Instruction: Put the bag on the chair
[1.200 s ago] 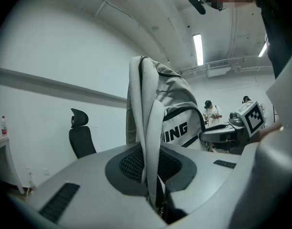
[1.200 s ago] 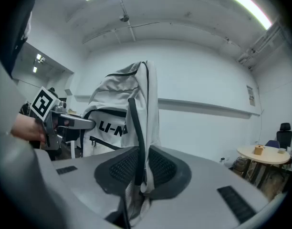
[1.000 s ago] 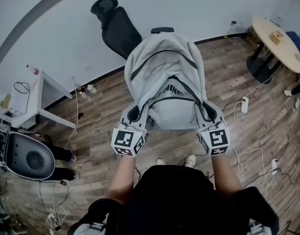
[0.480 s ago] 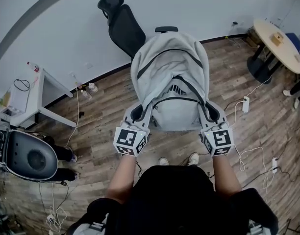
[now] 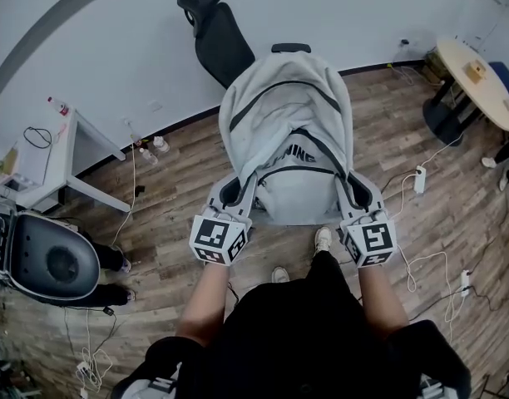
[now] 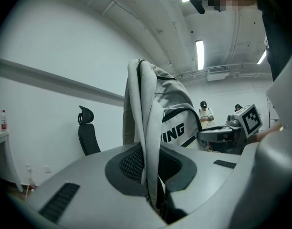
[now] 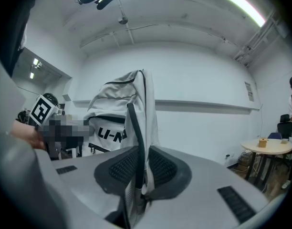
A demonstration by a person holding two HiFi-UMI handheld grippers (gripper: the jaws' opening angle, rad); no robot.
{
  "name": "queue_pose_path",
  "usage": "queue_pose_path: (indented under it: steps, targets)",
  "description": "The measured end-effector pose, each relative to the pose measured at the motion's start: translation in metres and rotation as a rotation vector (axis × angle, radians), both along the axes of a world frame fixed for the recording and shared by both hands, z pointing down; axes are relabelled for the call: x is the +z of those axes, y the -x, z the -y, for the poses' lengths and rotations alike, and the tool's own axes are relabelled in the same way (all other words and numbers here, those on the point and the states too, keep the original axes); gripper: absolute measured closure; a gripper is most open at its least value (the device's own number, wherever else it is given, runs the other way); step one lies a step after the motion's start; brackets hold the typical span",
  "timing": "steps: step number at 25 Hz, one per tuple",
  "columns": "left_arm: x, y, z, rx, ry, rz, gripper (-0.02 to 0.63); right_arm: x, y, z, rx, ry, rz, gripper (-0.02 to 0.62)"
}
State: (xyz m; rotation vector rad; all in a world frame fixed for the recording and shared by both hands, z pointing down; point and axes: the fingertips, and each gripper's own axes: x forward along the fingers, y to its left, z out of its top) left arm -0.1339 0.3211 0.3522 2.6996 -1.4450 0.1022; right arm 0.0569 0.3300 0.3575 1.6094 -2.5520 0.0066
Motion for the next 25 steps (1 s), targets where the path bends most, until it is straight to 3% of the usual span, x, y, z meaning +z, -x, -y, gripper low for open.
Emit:
queue_pose_path:
  steps: [11,25]
  targets:
    - [0.007,-0.009,0.047,-0.015,0.008,-0.002,0.561,0.007,-0.01,0.051,-0.019,0.016,0.003,0.511]
    - [0.01,-0.039,0.162,-0.037,0.025,0.016,0.561,0.014,-0.039,0.169,-0.044,0.038,0.012,0.511]
